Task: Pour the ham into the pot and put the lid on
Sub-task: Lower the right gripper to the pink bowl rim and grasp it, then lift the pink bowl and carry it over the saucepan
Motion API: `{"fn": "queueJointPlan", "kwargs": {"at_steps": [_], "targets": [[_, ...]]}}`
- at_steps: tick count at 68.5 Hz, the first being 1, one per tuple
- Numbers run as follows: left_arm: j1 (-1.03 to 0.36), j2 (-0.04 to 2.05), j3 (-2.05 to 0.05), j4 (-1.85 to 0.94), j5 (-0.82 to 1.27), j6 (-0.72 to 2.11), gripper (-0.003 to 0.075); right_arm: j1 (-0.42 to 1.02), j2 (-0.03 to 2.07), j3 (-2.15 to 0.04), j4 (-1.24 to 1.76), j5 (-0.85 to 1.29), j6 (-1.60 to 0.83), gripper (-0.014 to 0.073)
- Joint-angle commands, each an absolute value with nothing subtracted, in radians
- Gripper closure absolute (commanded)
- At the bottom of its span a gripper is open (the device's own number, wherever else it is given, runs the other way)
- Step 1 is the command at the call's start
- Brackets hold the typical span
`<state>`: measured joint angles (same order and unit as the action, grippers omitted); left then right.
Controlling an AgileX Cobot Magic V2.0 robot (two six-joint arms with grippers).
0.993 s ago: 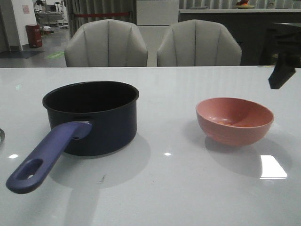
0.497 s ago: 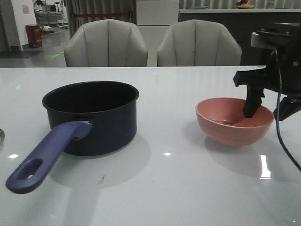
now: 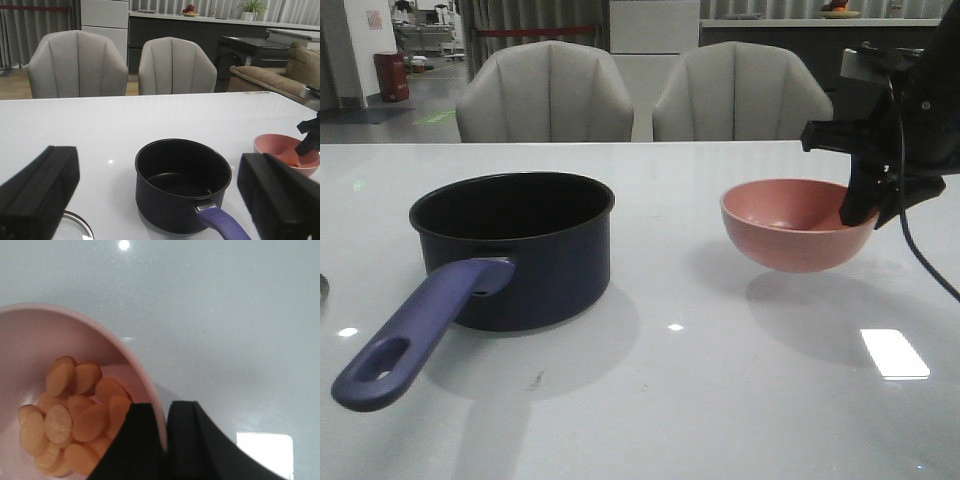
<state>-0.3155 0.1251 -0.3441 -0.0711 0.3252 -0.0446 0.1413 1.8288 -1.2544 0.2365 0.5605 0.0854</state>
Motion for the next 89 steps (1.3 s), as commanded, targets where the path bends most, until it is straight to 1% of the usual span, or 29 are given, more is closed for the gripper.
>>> {"fn": "queueJointPlan", "kwargs": {"at_steps": [1,6,15,29,36,42,52,59,73,81,89], "targets": [[-0.324,0.137,-0.371,-0.075,0.246,-0.048,0.0041,0.158,1.753,-1.343,0.281,0.568,0.006,0.0449],[-0.324,0.137,-0.371,-0.075,0.246,-0.048,0.0041,0.198,1.742,-1.399,0.281,0.593,-0.060,0.0456],[-0.324,0.137,-0.371,-0.075,0.246,-0.048,0.0041,0.284,1.740,-1.517,0.281,0.618,-0.072,0.0456],[-0.324,0.137,-0.371,-0.075,0.246,-0.048,0.0041,0.455,1.773,-1.666,0.280,0.571,-0.072,0.0456],[-0.324,0.137,-0.371,-0.075,0.246,-0.048,0.0041,0.508,1.822,-1.732,0.280,0.562,-0.073,0.0456],[-0.324,0.137,-0.371,-0.075,0.246,-0.048,0.0041,0.537,1.859,-1.763,0.274,0.503,-0.091,0.0456],[-0.324,0.137,-0.371,-0.075,0.246,-0.048,0.0041,0.563,1.872,-1.746,0.271,0.323,-0.127,0.0456],[-0.324,0.137,-0.371,-0.075,0.246,-0.048,0.0041,0.573,1.861,-1.682,0.266,0.157,-0.163,0.0456],[-0.324,0.137,-0.371,-0.075,0.246,-0.048,0.0041,0.599,1.830,-1.418,0.194,-0.380,-0.205,0.0456],[-0.324,0.137,-0.371,-0.075,0.246,-0.048,0.0041,0.611,1.831,-1.295,0.038,-0.661,-0.205,0.0456],[-0.324,0.137,-0.371,-0.075,0.246,-0.048,0.0041,0.611,1.844,-1.228,-0.109,-0.881,-0.205,0.0456]]}}
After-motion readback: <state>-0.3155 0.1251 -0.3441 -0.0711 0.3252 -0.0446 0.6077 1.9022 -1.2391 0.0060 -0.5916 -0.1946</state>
